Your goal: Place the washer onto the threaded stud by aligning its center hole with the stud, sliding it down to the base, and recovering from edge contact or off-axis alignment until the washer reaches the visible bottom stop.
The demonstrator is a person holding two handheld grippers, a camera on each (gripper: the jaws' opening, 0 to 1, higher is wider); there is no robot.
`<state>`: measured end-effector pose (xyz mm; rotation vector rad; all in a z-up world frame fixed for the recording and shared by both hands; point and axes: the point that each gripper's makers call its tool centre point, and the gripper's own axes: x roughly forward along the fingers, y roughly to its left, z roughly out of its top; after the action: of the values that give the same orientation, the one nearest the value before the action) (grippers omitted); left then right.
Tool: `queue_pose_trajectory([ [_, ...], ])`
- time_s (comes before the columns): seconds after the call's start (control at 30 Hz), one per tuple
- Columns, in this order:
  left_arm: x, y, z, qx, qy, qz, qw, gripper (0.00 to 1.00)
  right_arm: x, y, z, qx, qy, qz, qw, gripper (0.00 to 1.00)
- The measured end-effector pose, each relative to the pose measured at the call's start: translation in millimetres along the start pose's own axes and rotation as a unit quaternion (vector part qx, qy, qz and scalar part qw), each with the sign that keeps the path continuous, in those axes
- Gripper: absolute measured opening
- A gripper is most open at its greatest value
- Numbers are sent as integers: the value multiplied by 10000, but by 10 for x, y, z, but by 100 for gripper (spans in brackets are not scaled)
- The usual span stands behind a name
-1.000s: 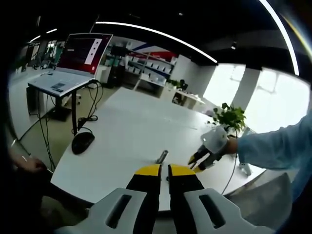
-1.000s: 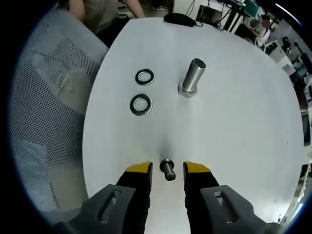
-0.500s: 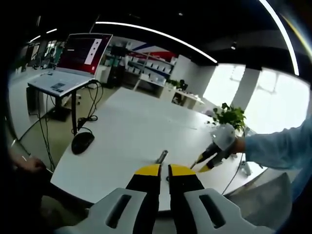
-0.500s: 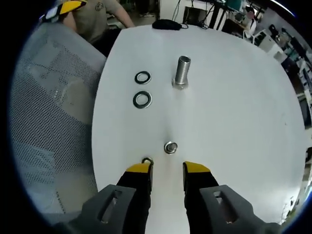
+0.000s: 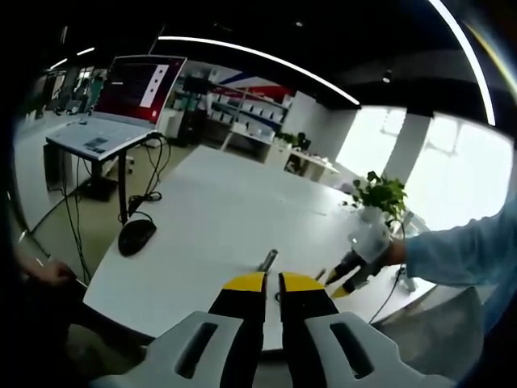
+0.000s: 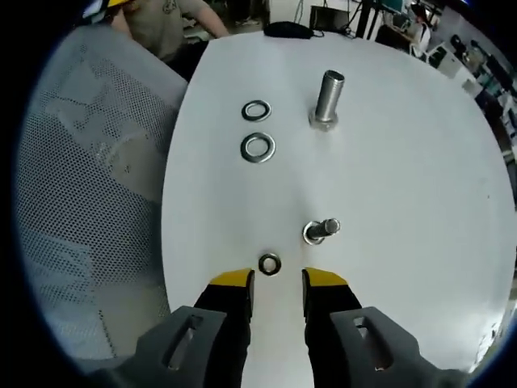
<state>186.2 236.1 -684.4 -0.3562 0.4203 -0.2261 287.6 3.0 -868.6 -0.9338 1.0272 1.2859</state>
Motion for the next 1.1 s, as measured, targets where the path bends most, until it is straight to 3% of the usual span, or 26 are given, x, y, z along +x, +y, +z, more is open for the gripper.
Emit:
queue_pose_trajectory([
  [0.27, 1, 1, 1, -7, -7, 4, 10000, 3, 86, 90, -23, -162, 109, 65, 9998, 25],
  [0.57, 5, 6, -1, -6, 2, 11, 10000, 3, 103, 54, -20, -306, 151, -64, 9994, 21],
  [0.7, 7, 10, -3, -3, 10, 13, 10000, 3, 112, 94, -8, -604, 286, -61, 9977, 19],
  [1.1, 4, 4, -5, -4, 10, 19, 10000, 3, 111, 44, -2, -353, 118, -93, 9993, 13],
])
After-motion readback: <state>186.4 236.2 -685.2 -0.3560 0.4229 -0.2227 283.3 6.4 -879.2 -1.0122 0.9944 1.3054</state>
